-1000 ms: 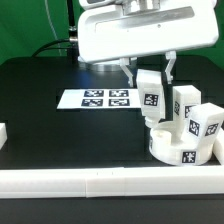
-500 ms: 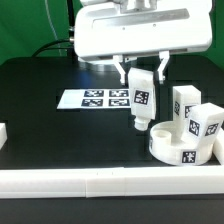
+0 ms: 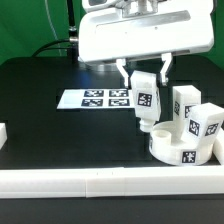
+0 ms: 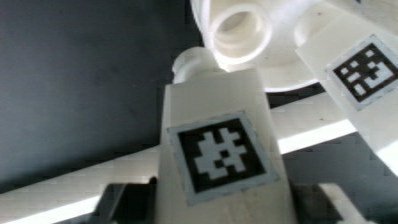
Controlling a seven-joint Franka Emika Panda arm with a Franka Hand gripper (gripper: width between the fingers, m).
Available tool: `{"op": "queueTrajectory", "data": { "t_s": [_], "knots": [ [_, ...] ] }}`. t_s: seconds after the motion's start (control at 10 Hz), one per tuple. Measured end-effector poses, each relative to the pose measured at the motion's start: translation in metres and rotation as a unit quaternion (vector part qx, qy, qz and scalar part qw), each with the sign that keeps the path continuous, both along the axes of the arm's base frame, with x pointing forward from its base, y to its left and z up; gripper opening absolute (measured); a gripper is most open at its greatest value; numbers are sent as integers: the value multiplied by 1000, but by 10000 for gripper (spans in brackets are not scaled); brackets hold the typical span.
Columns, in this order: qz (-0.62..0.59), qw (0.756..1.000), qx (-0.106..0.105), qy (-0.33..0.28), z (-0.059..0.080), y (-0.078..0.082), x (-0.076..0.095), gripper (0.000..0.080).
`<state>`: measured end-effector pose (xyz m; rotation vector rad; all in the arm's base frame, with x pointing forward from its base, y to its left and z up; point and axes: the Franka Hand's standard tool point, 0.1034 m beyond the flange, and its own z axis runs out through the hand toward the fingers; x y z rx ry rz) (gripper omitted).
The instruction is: Assemble stool
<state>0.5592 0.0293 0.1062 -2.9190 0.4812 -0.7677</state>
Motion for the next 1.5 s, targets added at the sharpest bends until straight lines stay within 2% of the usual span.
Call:
{"op": "queueTrajectory", "data": {
  "t_s": [0.1,0.4,0.5,1.1,1.5],
  "knots": [
    [0,1000,0,0,-1,1,0,327],
    [6,1000,13,2,-7,27,-3,327],
    [8,1000,14,2,-7,30,-3,327],
    [2,1000,6,-9,-9,22,1,327],
    [2,1000,13,-4,-5,24,3,327]
  ]
}}
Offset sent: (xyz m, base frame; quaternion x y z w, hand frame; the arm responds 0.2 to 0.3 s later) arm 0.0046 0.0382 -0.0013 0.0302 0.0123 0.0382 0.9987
